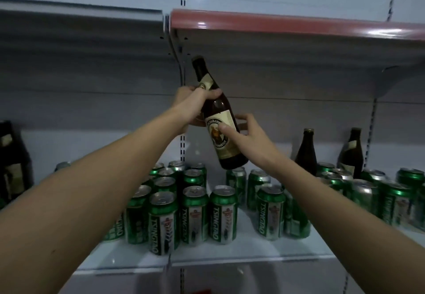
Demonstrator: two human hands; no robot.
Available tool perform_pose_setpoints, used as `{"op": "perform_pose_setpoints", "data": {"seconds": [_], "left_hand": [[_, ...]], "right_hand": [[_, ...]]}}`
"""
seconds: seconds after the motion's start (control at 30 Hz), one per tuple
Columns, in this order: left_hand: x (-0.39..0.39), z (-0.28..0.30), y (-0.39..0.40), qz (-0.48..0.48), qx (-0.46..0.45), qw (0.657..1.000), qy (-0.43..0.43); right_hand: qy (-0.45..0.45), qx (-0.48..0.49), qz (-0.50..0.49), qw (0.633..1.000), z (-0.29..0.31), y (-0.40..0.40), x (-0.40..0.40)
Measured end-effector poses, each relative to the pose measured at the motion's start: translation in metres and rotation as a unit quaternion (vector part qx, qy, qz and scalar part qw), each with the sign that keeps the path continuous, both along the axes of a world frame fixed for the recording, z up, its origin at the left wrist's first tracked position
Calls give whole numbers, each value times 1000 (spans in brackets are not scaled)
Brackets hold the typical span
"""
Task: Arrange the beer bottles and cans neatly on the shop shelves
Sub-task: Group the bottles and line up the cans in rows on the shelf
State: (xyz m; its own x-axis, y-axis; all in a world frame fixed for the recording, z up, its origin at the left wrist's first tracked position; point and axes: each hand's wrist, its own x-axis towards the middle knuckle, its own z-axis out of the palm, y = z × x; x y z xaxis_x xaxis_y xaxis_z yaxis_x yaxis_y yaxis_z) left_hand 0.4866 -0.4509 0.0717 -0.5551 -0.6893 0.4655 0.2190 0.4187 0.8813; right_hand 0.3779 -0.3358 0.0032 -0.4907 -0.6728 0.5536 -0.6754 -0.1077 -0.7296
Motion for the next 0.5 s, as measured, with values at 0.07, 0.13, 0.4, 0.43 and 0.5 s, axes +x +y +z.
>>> {"op": "perform_pose_setpoints", "data": {"seconds": [0.07, 0.13, 0.4, 0.43, 0.5], "left_hand": [[16, 2, 3, -3, 6, 1000, -8], [30, 1, 4, -6, 4, 1000, -19], [80, -16, 4, 31, -19, 996, -81], [88, -18, 5, 28, -32, 994, -103], [102, -22, 7, 17, -63, 988, -141]], "right_hand": [[-17, -12, 21, 1000, -7, -5, 18], [-25, -37, 25, 999, -15, -11, 35], [-83, -103, 64, 989, -42, -44, 83], [-106, -114, 74, 985, -41, -49, 90], [-143, -116, 88, 979, -38, -60, 103]]}}
